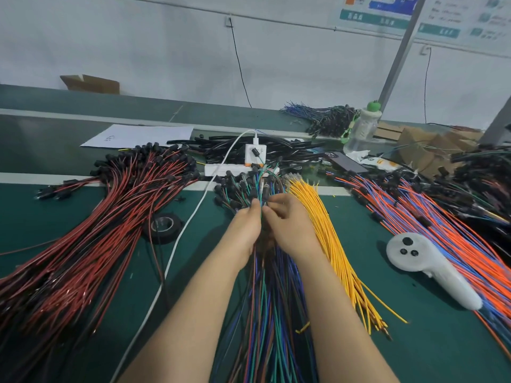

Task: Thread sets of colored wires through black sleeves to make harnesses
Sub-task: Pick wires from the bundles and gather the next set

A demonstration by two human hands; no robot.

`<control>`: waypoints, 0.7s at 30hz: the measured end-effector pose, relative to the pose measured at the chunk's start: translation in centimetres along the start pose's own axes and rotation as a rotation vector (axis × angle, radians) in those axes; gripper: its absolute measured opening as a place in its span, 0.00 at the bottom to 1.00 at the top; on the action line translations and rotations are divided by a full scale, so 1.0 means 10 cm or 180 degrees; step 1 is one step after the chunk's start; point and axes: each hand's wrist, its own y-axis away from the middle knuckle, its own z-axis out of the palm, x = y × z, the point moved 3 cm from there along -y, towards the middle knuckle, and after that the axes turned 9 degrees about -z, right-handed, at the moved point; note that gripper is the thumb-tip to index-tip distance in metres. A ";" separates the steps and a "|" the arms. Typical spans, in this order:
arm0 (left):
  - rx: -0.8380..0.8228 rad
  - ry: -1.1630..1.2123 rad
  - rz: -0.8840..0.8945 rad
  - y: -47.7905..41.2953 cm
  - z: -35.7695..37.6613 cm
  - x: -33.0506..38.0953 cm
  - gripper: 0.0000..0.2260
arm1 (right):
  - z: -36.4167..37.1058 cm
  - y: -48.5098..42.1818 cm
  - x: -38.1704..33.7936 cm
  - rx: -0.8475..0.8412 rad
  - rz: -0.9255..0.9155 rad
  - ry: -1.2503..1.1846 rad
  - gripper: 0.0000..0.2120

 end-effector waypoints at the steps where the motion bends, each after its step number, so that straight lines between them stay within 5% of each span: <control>1: 0.0011 0.0054 -0.0016 -0.02 0.00 0.00 0.19 | 0.00 0.00 0.00 0.0011 -0.0051 -0.0025 0.08; 8: 0.0097 0.0051 0.0113 -0.02 0.05 0.12 0.26 | -0.02 0.01 -0.06 0.0349 -0.0370 0.0263 0.16; 12: -0.0204 -0.0602 0.0630 0.01 0.07 0.09 0.15 | -0.09 -0.01 0.01 0.0645 -0.0053 -0.0236 0.15; 15: -0.0150 0.0010 0.0455 0.01 -0.01 0.08 0.13 | -0.17 -0.03 0.04 0.0908 -0.0035 -0.0391 0.12; 21: 0.0180 0.0614 0.0120 -0.08 -0.03 0.23 0.14 | 0.00 0.04 -0.11 0.0270 -0.0766 0.0625 0.13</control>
